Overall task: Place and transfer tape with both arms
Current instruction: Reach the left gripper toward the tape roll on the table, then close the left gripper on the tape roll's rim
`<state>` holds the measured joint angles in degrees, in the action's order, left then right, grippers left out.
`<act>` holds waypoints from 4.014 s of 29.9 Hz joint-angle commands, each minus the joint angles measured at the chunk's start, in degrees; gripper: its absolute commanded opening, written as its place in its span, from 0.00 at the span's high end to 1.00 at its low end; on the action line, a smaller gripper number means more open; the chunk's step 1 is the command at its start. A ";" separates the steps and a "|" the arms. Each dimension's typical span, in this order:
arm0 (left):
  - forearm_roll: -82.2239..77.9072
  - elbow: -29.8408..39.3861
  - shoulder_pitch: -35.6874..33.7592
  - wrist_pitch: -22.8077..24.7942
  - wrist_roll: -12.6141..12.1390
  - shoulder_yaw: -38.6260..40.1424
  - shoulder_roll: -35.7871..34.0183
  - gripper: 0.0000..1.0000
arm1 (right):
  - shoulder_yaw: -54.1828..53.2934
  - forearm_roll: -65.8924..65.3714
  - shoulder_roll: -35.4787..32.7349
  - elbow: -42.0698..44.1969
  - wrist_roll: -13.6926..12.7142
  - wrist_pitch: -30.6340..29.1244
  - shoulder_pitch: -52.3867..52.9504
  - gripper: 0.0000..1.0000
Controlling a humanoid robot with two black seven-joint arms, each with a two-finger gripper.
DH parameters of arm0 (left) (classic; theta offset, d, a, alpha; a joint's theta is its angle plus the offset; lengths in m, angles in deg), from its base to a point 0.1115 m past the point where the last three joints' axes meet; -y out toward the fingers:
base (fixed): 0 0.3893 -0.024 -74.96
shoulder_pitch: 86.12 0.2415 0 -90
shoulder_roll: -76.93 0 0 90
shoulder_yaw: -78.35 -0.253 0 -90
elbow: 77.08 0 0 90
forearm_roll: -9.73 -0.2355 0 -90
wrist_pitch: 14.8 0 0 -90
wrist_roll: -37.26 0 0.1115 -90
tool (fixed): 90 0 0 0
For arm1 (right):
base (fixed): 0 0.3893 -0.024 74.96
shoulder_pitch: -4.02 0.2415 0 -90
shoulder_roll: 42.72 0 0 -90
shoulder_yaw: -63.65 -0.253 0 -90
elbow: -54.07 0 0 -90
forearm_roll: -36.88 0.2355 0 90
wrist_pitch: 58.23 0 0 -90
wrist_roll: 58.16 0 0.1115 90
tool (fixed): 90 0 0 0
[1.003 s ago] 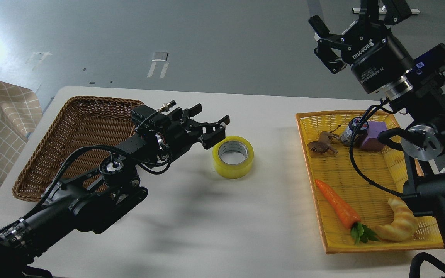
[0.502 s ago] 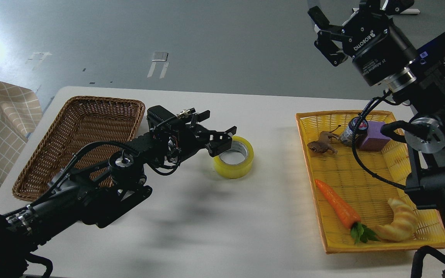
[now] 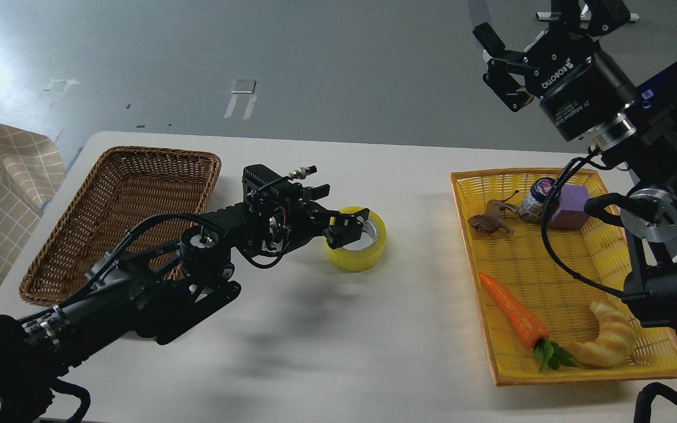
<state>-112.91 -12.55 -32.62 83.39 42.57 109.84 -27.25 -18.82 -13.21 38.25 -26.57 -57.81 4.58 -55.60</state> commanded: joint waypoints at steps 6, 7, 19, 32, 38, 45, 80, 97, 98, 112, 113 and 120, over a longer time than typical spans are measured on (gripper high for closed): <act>0.66 -2.31 -0.50 2.36 -1.71 -0.02 0.82 0.02 | 0.12 0.00 -0.64 -0.48 -0.01 -0.14 -0.15 0.00; 0.66 -3.44 -0.50 2.36 -4.41 -0.02 1.00 0.02 | 0.12 0.00 -0.64 -0.57 -0.01 -0.14 -0.23 0.00; 3.28 -4.51 0.12 2.37 -8.47 0.16 2.22 0.02 | 0.03 0.00 -0.55 -0.48 0.26 -0.06 -1.64 0.00; 6.46 -5.12 -0.23 2.36 -10.77 0.07 3.46 0.02 | 0.20 0.00 -0.64 0.05 0.26 -0.14 -2.34 0.00; 6.37 -5.12 -0.15 2.36 -10.77 -0.02 3.72 0.02 | 0.20 0.00 -0.64 0.05 0.26 -0.14 -2.69 0.00; 6.37 -5.21 -0.06 2.45 -10.77 -0.02 3.81 0.02 | 0.20 -0.09 -0.64 0.05 0.26 -0.14 -3.31 0.00; 6.72 -7.85 -0.67 2.54 -10.85 -3.27 6.45 0.43 | -0.32 -0.18 -2.13 -0.04 0.35 -0.06 -6.83 0.00; 7.16 -7.23 -2.69 3.07 -10.59 -3.27 6.97 0.51 | -0.68 -0.18 -2.31 -0.13 0.35 0.29 -7.44 0.00; 7.16 -7.23 -2.87 3.07 -10.59 -3.27 6.89 0.51 | -0.68 -0.18 -2.57 -0.13 0.35 0.30 -7.44 0.00; 6.72 -7.23 -2.87 2.98 -9.80 -5.29 6.36 0.50 | -0.94 -0.18 -3.10 -0.21 0.35 0.30 -7.70 0.00; 6.72 -7.23 -2.87 2.98 -9.71 -5.38 6.27 0.49 | -0.94 -0.18 -3.19 -0.21 0.35 0.30 -7.70 0.00; 6.37 -7.67 -2.96 2.89 -9.71 -5.47 6.09 0.55 | -1.03 -0.09 -3.28 -0.21 0.35 0.30 -7.70 0.00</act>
<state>-106.42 -20.10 -35.57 86.30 32.84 104.38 -21.04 -19.77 -13.33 34.99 -26.79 -57.47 4.86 -63.30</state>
